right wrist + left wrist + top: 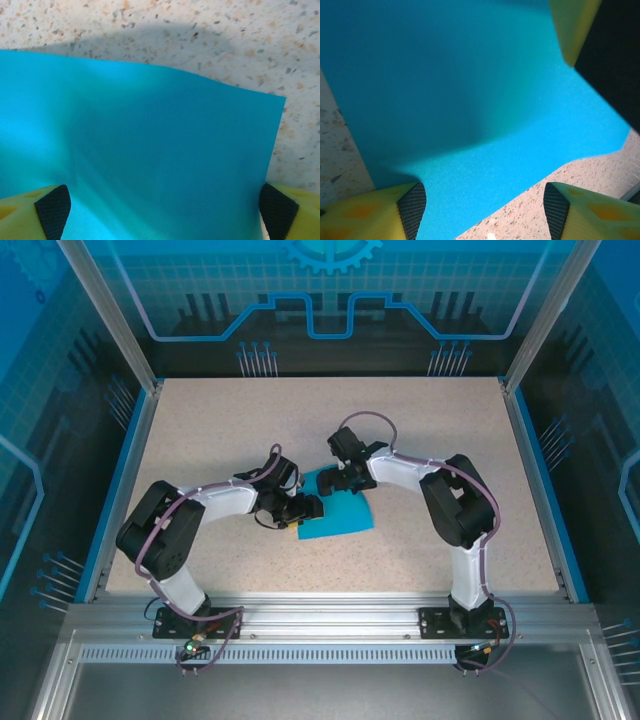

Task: Fold a paper plane with a square sheet of paper (fold left side to right side)
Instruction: Pick up the square sheet of paper from the center of the table.

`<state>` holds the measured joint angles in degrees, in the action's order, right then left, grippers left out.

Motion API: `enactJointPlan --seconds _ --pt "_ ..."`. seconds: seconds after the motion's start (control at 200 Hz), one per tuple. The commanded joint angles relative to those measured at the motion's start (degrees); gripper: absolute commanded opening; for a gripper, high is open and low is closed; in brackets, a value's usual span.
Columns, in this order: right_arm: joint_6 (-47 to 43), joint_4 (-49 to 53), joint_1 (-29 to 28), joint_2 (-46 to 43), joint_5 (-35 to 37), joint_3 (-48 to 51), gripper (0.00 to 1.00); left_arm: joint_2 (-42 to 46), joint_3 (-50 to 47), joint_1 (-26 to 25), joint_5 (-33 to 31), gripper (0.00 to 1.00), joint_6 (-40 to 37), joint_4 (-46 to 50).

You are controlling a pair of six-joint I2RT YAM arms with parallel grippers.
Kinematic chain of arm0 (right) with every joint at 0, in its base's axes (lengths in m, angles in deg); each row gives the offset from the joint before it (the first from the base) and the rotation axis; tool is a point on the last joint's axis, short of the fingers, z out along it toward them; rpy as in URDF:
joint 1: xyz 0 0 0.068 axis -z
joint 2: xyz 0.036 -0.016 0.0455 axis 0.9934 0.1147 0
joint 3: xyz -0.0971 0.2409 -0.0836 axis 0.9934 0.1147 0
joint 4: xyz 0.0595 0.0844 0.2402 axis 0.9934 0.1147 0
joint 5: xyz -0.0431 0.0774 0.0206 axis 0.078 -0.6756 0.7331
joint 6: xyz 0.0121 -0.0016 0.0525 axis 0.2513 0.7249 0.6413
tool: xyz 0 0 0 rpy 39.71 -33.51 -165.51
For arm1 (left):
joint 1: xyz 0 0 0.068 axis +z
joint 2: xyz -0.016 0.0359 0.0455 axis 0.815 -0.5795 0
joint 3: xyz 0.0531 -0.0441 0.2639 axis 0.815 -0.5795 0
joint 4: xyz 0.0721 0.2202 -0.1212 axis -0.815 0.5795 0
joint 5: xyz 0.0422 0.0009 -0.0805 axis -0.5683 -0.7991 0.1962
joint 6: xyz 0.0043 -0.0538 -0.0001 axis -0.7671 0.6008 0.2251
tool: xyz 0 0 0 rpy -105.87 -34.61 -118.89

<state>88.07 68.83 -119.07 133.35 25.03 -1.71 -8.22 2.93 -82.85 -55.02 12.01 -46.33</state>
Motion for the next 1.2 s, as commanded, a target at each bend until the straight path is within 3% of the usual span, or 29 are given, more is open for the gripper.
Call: enactJointPlan --seconds 0.0,0.23,0.52,0.725,0.94,1.195 --pt "0.5 4.3 -2.4 -0.6 -3.7 1.4 0.99 -2.3 -0.6 0.2 -2.8 0.68 -0.3 1.0" --pt "0.0 5.4 -2.5 -2.8 -4.7 2.9 0.85 -0.9 -0.8 0.2 -2.7 0.68 0.2 -0.3" --pt "0.0 5.3 -2.6 -3.7 -6.5 3.1 0.56 2.0 -0.8 0.3 -2.5 0.69 -0.7 -0.5" --pt "-0.1 2.4 -2.1 -7.5 -8.3 5.3 0.38 9.0 -2.1 2.7 -2.3 0.74 -1.9 -0.2" --pt "-1.1 -5.0 0.9 -14.3 -16.8 11.0 0.32 19.8 -5.8 7.8 -0.2 0.82 -2.1 -3.0" --pt "-6.2 -12.4 7.3 -29.1 -31.7 18.8 0.32 33.7 -8.8 11.0 4.9 0.92 -1.9 -11.0"
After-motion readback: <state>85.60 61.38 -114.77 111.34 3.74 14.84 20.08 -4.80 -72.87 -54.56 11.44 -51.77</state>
